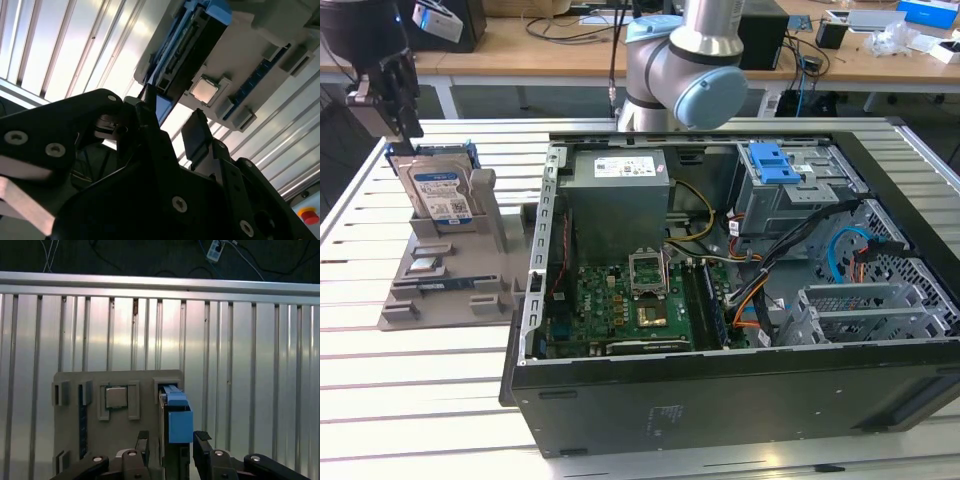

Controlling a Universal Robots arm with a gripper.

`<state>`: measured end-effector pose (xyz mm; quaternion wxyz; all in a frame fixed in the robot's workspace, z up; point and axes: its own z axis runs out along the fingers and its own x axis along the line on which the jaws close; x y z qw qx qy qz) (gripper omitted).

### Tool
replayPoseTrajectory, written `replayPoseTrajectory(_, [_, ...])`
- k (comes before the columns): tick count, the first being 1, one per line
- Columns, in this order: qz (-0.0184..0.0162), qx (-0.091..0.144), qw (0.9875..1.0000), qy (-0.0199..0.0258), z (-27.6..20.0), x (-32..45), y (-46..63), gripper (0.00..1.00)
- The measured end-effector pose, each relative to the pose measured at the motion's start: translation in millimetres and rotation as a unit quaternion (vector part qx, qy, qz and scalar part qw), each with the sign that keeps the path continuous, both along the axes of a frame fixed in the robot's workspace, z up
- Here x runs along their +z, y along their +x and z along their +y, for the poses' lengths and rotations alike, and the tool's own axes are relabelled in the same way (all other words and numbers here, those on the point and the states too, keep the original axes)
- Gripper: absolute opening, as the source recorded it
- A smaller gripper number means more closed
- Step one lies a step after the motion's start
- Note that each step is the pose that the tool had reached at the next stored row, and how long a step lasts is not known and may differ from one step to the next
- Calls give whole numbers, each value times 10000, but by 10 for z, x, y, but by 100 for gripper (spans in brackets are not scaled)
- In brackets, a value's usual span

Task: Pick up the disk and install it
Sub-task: 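Pick up the disk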

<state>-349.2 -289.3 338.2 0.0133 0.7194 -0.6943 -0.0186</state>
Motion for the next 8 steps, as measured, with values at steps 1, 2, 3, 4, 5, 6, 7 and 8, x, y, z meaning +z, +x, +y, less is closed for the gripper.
replayPoseTrajectory(1, [1,9,10000,0,13,-13,-1,48])
replayPoseTrajectory(2, [0,21,10000,0,29,-29,-3,48])
replayPoseTrajectory(3, [-1,32,10000,0,40,-43,-3,48])
replayPoseTrajectory(4, [-1,46,10000,1,53,-58,-5,48])
replayPoseTrajectory(5, [0,58,10000,0,63,-69,-7,48])
replayPoseTrajectory(6, [1,76,10000,0,66,-85,-10,48])
replayPoseTrajectory(7, [0,90,10000,0,65,-100,-12,48])
replayPoseTrajectory(8, [0,106,9999,0,66,-117,-14,48])
